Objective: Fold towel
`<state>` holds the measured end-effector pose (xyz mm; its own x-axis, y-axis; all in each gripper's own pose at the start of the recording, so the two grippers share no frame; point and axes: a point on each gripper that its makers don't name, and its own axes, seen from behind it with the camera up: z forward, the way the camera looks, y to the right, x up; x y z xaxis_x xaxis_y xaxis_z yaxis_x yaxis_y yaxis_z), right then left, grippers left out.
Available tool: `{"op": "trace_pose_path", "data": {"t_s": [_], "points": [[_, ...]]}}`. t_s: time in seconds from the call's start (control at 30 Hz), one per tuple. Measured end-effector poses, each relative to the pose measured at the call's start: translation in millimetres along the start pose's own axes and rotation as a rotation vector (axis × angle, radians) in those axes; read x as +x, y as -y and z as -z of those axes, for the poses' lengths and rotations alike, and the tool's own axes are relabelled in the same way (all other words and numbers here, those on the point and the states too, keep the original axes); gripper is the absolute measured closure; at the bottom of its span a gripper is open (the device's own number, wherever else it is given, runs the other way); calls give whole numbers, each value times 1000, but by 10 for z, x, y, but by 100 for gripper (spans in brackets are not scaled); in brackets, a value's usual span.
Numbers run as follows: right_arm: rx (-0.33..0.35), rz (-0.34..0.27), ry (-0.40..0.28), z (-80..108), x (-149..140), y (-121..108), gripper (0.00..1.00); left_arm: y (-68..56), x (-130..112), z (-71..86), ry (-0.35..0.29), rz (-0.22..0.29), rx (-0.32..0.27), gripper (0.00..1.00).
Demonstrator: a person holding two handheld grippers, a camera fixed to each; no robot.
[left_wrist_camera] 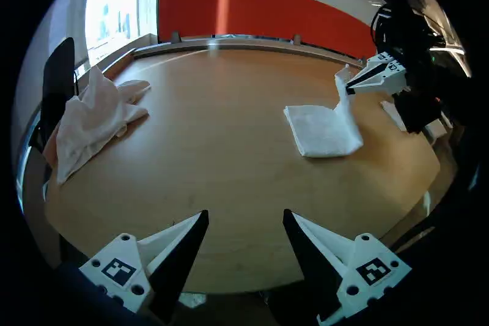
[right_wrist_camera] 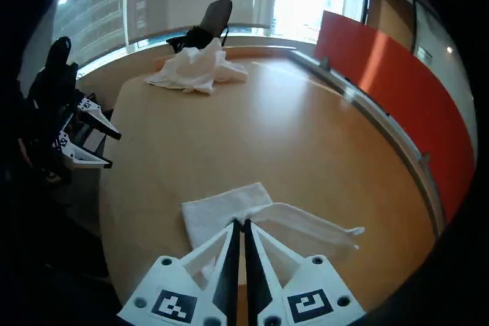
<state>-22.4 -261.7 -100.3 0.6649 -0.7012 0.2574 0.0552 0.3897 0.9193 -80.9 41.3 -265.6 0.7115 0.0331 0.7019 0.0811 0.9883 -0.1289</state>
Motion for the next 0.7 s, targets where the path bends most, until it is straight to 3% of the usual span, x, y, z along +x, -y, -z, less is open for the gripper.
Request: {"op": "trace_pose_path", "data": {"t_s": [0.33, 0.7], "points": [[65, 21, 43, -310, -76, 264, 95, 85, -37, 70, -6, 22, 21, 10], [68, 14, 54, -355, -131, 279, 95, 116, -44, 69, -4, 20, 22, 10]]}}
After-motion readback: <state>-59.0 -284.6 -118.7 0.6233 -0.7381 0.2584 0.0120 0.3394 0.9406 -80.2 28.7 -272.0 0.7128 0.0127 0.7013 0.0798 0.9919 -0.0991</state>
